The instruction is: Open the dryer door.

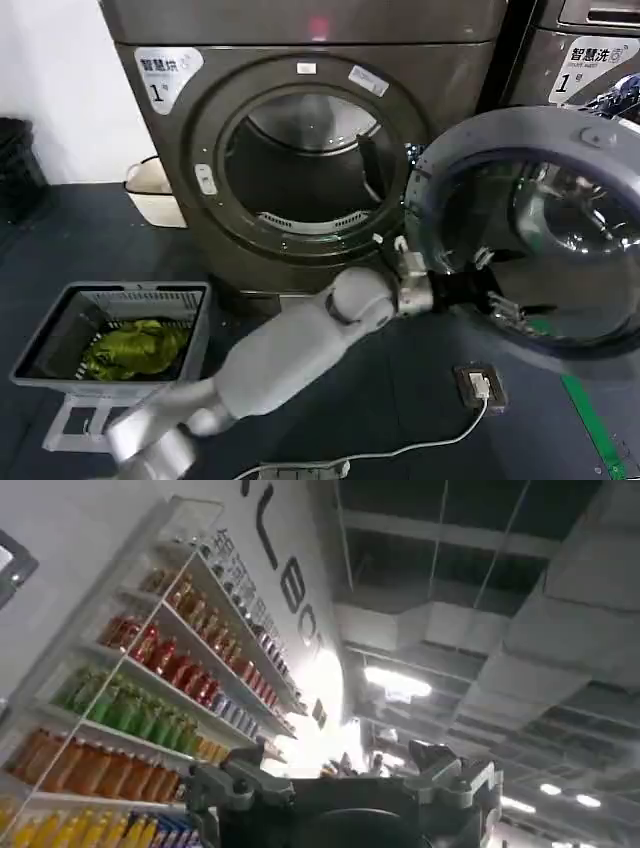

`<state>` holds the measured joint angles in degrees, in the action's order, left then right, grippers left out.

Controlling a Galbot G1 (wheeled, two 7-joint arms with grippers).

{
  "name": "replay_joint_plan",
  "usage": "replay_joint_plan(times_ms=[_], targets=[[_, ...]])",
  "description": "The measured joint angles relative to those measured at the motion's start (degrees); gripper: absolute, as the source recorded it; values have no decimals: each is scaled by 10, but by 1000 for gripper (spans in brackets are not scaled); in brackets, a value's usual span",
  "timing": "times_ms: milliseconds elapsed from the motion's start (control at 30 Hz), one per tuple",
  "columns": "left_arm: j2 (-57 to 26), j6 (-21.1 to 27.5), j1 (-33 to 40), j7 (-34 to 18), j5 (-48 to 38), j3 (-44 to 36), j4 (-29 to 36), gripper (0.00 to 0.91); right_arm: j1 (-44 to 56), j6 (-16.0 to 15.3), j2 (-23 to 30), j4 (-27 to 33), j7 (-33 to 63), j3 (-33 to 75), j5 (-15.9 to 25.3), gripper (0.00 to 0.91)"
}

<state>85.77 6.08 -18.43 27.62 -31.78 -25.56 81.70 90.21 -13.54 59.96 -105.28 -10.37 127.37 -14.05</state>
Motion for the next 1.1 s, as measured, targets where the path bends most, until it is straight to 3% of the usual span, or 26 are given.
replay_joint_plan(times_ms=[167,333,733,933,1100], targets=[[26,-24,12,-16,24,-6,-34,907,3,1,2,-1,-2,3,0,907],[46,-80,23,-36,62,-17,-60,907,13,5,8,-5,-2,14,-1,907],[63,-103,37,-77,77,-23,-101,907,23,2,9,-14,-1,26,-2,907],[42,-118,33,-80,62,-29,-82,907,24,0,4,-14,1,26,-2,907],[3,-174,21,-61,11,-40,-48,907,20,-1,-4,-8,8,23,-2,907]])
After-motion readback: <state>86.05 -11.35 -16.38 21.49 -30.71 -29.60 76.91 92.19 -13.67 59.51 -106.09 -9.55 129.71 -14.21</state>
